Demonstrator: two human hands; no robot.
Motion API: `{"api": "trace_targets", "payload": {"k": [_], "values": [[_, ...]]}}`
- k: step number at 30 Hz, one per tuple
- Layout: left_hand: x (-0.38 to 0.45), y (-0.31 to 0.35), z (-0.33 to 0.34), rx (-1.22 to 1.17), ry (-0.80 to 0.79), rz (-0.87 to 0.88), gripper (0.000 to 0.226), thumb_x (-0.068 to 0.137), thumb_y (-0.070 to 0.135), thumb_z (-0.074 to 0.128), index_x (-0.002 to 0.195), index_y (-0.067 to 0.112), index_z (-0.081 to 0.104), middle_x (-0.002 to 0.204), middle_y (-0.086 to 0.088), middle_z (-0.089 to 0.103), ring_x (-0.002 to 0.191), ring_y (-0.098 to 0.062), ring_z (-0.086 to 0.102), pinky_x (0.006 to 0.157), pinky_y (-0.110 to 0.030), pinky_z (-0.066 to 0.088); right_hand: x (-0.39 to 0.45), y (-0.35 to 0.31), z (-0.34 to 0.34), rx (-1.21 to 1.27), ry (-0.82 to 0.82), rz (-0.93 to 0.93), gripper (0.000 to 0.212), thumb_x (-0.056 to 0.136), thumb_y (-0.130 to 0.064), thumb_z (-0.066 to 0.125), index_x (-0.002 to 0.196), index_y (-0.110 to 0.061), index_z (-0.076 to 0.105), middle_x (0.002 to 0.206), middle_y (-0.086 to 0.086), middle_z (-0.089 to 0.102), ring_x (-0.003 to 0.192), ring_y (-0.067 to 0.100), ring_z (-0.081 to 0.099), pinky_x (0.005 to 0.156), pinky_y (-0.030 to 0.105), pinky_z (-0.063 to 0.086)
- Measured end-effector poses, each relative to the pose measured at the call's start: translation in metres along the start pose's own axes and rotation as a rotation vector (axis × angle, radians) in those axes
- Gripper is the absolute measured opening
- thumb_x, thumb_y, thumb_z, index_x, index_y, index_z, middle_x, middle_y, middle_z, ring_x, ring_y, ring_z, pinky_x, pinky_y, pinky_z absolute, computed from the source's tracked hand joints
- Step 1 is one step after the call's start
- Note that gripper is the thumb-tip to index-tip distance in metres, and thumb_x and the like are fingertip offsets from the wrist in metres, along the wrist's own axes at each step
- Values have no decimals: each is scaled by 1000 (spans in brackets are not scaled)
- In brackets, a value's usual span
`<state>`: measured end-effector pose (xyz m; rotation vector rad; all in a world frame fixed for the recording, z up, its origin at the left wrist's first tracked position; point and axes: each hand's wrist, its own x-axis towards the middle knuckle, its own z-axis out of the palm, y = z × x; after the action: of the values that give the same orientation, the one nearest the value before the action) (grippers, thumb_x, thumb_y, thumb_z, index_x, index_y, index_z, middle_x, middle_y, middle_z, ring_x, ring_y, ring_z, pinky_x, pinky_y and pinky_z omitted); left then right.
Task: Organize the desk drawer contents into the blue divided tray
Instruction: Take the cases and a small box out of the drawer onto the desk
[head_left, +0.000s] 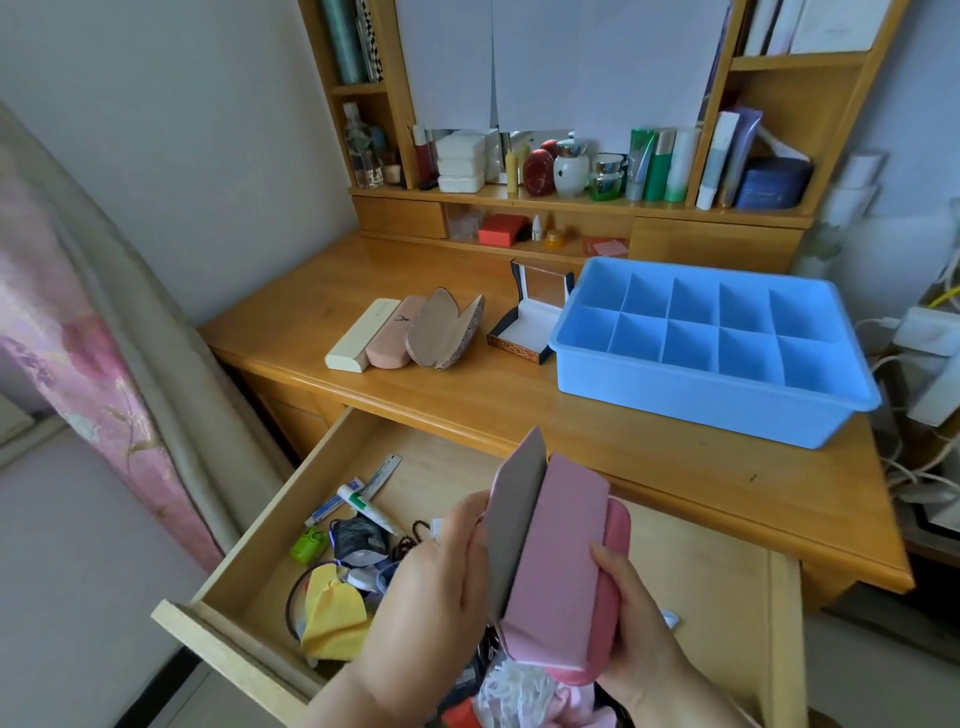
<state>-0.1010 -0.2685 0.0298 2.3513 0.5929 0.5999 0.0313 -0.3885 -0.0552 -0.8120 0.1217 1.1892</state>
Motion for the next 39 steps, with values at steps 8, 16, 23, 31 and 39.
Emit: {"api": "trace_targets", "payload": {"k": [8, 16, 23, 31, 39], "values": [[-2, 21, 2, -379, 163, -141, 34, 101, 18, 34, 110, 39, 58, 69, 0, 67, 51, -16, 65, 46, -27, 51, 3, -8, -5, 127, -154, -127, 63, 30, -32, 93, 89, -17, 76, 79, 16, 70, 62, 30, 68, 56, 40, 56], [1, 21, -2, -461, 189, -119, 28, 96, 33, 37, 107, 46, 59, 87, 10, 67, 74, -15, 65, 68, -38, 57, 4, -13, 4, 150, -210, -205, 56, 37, -39, 88, 91, -28, 76, 76, 9, 71, 62, 24, 68, 56, 37, 56], [-14, 4, 27, -62, -157, 55, 39, 89, 50, 43, 129, 51, 48, 154, 27, 1, 132, 9, 30, 92, -4, 33, 14, -11, 26, -38, -144, 56, 46, 71, -33, 67, 105, -3, 72, 112, 24, 66, 96, 33, 68, 76, 39, 57], [1, -14, 7, -537, 48, -224, 77, 71, 41, 76, 135, 43, 33, 134, 20, 50, 114, 1, 55, 84, -17, 50, 30, -23, 57, -179, -74, -62, 58, 62, -43, 72, 110, -11, 67, 106, 22, 69, 91, 35, 69, 71, 40, 56], [18, -42, -3, -1105, 252, -443, 57, 65, 35, 81, 118, 28, 62, 109, -7, 70, 101, -25, 67, 78, -33, 56, 56, -47, 106, -516, -30, -60, 95, 39, -73, 79, 118, -22, 61, 103, 14, 72, 92, 33, 70, 79, 47, 56]]}}
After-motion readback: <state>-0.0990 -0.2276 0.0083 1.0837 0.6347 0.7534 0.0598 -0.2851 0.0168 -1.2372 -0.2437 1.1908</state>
